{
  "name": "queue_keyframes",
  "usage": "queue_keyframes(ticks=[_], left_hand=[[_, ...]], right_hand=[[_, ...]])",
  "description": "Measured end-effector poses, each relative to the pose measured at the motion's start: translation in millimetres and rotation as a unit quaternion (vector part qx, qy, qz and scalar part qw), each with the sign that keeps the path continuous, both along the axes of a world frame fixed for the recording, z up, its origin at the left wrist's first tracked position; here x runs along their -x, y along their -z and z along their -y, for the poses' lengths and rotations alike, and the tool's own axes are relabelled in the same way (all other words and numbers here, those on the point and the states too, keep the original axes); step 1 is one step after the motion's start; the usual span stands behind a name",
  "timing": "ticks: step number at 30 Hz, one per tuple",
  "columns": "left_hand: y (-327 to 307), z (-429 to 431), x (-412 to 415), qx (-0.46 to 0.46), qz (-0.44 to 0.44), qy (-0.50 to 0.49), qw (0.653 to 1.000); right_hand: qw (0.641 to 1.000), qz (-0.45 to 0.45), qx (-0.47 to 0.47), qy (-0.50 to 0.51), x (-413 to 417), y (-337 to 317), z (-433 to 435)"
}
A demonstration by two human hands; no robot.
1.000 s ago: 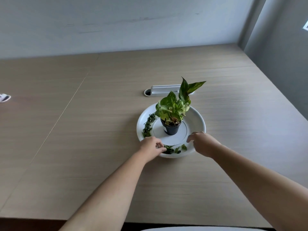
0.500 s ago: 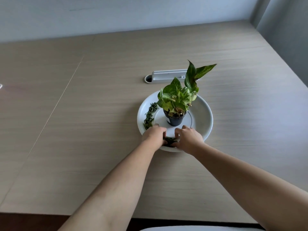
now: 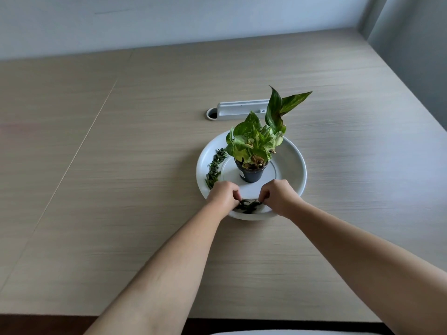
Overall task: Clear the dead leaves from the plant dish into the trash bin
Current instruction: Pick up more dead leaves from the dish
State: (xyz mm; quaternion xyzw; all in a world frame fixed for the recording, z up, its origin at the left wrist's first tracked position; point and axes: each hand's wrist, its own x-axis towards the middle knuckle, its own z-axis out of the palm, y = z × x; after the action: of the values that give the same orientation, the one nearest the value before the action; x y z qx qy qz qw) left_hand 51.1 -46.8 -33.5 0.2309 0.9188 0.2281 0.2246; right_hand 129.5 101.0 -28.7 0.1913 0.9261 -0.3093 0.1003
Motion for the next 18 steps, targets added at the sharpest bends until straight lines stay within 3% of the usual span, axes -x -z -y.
queue_keyframes(ticks=[6, 12, 18], left_hand=[[-12, 12, 7, -0.059, 0.011, -0.053, 0.997], [-21, 26, 11, -0.106, 0.022, -0.095, 0.990], [-23, 35, 14, -0.151, 0.055, -0.157, 0.974]], right_hand=[[0.999, 0.012, 0.007, -0.036, 2, -5, 9], [0.986, 0.070, -0.131, -0.070, 2, -2, 20], [0.990, 0.064, -0.104, -0.064, 11, 4, 36]])
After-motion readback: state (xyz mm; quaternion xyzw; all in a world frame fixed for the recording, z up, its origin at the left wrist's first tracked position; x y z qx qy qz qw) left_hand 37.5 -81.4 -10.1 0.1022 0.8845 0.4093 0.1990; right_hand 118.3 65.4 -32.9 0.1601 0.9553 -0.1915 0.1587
